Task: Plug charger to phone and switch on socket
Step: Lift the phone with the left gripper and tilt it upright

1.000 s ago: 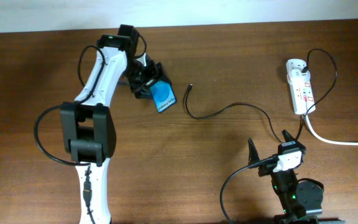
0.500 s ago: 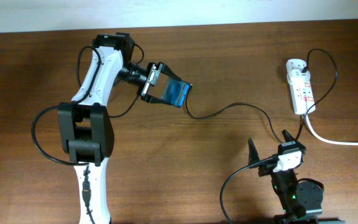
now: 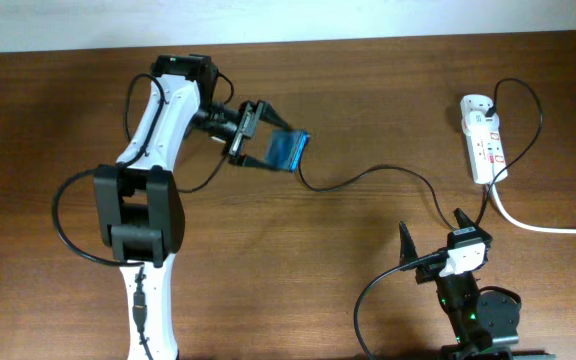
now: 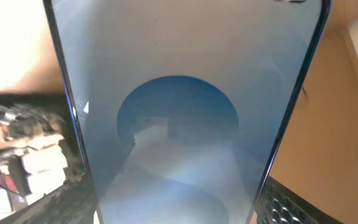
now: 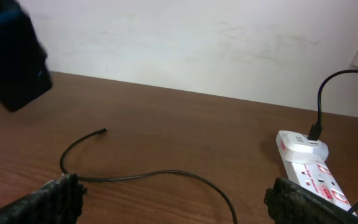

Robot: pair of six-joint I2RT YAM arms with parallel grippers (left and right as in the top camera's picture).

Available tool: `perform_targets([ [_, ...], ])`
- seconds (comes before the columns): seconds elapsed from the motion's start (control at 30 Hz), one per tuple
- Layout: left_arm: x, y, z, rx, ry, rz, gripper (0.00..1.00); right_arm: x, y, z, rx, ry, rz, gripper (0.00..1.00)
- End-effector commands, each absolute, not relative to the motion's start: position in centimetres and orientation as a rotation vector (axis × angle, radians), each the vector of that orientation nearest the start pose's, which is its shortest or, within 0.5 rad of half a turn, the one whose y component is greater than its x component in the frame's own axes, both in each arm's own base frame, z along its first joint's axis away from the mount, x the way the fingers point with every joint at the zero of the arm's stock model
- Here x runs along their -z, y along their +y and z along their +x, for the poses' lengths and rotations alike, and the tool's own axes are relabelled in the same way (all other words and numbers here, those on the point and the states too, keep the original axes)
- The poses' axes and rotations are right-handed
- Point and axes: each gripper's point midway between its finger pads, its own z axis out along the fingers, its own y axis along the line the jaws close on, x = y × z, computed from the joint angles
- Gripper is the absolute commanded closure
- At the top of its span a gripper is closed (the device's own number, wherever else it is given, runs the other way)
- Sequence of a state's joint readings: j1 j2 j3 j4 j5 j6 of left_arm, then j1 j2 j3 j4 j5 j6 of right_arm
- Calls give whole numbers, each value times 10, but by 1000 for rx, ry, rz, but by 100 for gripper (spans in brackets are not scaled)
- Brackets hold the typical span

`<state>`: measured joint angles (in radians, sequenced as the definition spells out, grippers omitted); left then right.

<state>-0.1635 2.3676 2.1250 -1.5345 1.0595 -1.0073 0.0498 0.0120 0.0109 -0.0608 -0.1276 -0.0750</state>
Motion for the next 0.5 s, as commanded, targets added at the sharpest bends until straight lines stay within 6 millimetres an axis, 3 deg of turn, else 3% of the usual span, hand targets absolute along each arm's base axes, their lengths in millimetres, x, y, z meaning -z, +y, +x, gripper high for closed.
perform_targets([
  [0.0, -95, -170, 399, -507, -2198, 1316, 100, -159, 34, 243, -86, 1622, -195, 2],
  [0.1, -78, -142, 408, -341, -2341, 1399, 100, -159, 34, 243, -86, 1622, -195, 2],
  [0.27, -67, -114, 414, -169, -2485, 1425, 100, -160, 34, 244, -85, 1622, -195, 2],
  [0.37, -66, -111, 415, -161, -2562, 1326, 100, -159, 35, 243, -61, 1619, -230, 2],
  [0.47, -66, -111, 416, -178, -2614, 1241, 100, -163, 46, 241, -143, 1610, -251, 2],
])
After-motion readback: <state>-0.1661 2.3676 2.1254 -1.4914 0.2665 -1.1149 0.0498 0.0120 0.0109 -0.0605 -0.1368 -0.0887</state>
